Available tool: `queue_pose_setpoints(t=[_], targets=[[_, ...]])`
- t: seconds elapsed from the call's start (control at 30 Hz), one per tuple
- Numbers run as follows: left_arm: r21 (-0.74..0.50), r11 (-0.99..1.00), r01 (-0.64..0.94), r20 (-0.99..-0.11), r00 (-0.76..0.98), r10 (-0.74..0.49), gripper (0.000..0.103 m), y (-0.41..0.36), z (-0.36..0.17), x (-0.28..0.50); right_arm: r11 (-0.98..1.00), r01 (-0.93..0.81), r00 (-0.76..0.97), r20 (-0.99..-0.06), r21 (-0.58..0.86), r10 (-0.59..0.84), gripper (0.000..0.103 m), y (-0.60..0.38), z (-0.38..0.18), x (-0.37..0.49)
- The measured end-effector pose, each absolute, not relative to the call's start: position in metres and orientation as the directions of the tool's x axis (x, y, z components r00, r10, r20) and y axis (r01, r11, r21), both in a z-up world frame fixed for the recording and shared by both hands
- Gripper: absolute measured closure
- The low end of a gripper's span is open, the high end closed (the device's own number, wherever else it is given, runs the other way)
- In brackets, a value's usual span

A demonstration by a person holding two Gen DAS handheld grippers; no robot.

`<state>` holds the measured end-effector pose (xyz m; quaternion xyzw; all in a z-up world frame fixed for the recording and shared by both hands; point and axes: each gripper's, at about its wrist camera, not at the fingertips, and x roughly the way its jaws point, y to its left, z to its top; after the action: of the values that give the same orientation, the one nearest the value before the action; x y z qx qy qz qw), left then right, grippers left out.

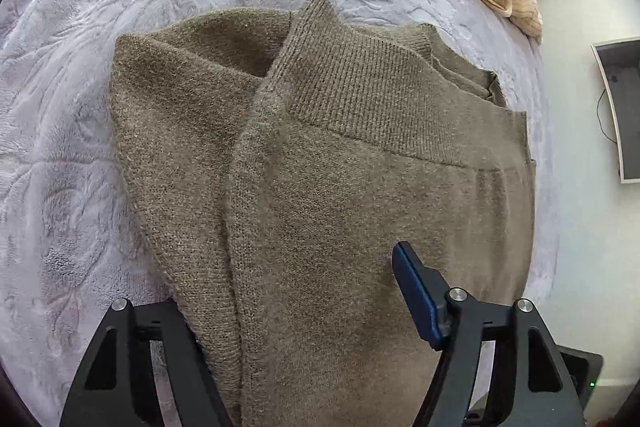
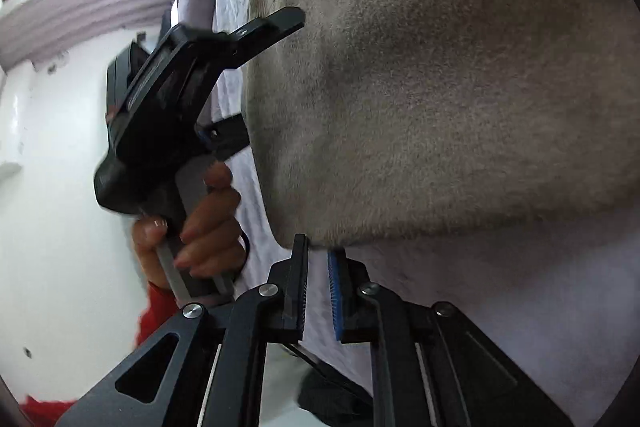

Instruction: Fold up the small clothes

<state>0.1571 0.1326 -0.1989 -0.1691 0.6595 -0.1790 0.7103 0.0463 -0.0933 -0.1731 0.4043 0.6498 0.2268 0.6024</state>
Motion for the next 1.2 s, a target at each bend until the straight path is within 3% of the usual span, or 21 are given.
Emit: queue_pose_setpoints(t=[0.1,0.27,0.3,0.33,0.47,0.8,1.03,1.2], targets=[[-0.460,0.887,0.041,-0.884,0.072,-0.462,0.030,0.131,-0.200,0.155,0.708,0.141,0.106,-0.722,0.691,0.684,0.090,-0.112,-0.144,0.056],[-0.422,0.906,0.044,-0.903,0.069,-0.424,0.032,0.126,-0.202,0.155,0.827,0.181,0.148,-0.846,0.532,0.512,0.090,-0.150,-0.155,0.090],[-0.415,0.909,0.035,-0.906,0.073,-0.417,0.044,0.124,-0.202,0.156,0.849,0.190,0.102,-0.870,0.493,0.483,0.091,-0.153,-0.171,0.095],[-0.419,0.908,0.022,-0.905,0.074,-0.419,0.057,0.123,-0.203,0.157,0.849,0.192,0.074,-0.870,0.493,0.488,0.099,-0.154,-0.182,0.100],[-0.453,0.891,-0.034,-0.888,0.104,-0.448,0.087,0.135,-0.198,0.157,0.810,0.200,0.091,-0.834,0.551,0.544,0.100,-0.160,-0.198,0.102],[-0.561,0.828,-0.007,-0.810,0.210,-0.547,0.087,0.109,-0.136,0.145,0.751,0.205,0.124,-0.778,0.627,0.616,0.095,-0.179,-0.188,0.092],[-0.597,0.796,0.102,-0.769,0.211,-0.603,0.087,0.032,-0.090,0.154,0.697,0.252,0.181,-0.741,0.671,0.647,0.095,-0.230,-0.172,0.052],[-0.546,0.816,0.192,-0.800,0.171,-0.575,0.087,-0.048,-0.087,0.160,0.651,0.317,0.242,-0.722,0.690,0.648,0.095,-0.269,-0.168,0.033]])
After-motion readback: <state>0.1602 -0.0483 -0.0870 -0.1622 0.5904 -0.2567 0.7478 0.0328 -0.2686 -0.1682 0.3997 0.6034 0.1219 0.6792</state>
